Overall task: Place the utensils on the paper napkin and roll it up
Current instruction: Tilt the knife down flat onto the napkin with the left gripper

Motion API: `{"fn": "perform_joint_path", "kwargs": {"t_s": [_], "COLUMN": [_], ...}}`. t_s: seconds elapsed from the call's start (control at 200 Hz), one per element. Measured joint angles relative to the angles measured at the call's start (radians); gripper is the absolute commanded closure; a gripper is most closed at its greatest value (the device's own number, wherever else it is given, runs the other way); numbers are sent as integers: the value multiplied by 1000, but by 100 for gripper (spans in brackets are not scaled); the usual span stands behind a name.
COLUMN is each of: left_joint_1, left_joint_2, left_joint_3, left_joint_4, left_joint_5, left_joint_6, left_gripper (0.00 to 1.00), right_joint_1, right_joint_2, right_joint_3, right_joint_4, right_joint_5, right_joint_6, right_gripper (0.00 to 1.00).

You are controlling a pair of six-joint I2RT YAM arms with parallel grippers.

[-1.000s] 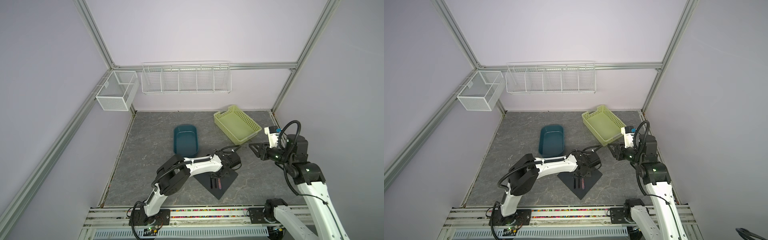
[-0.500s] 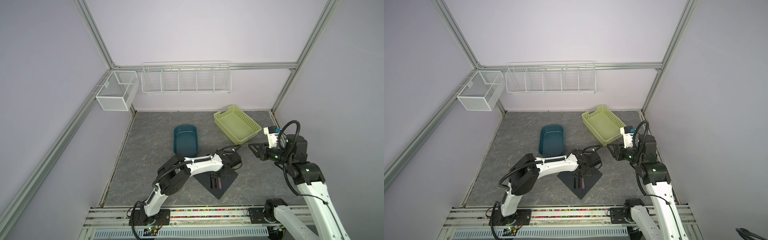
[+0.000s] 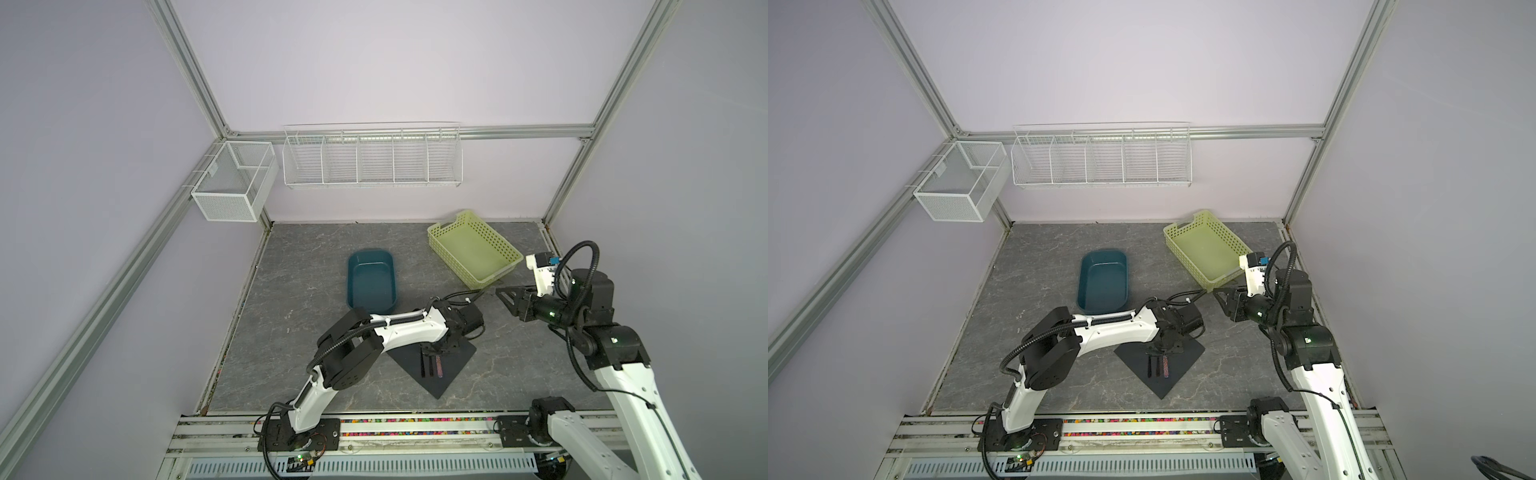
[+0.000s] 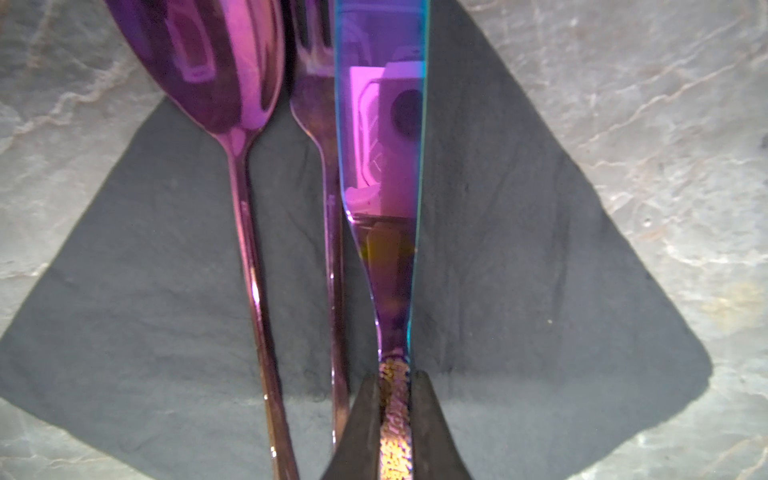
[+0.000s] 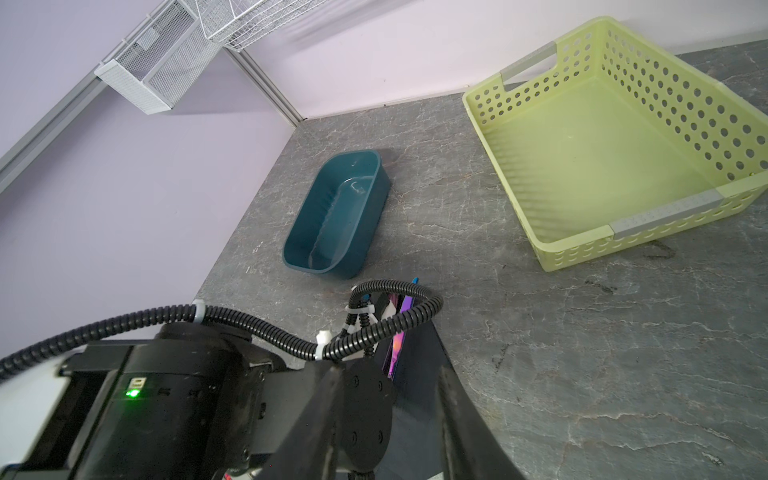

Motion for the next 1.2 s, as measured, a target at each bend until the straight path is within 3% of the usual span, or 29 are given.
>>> {"fn": "perform_joint_path", "kwargs": {"t_s": [0.335,1.2], "left_joint_1": [0,0], "left_joint_2": [6,20], "left_joint_3": [10,21], "left_joint_4": [-6,-14], "left_joint_5": [-1,-10], "left_joint_6": [4,0], "left_gripper": [82,86], "right_joint_1": [8,19], "right_joint_2": [-4,-13], "right_joint_3": [0,0], "right_joint_4": [0,-10], "right_joint_5": [10,21], "right_joint_6": [-8,-19], "right_gripper": [59,59]}}
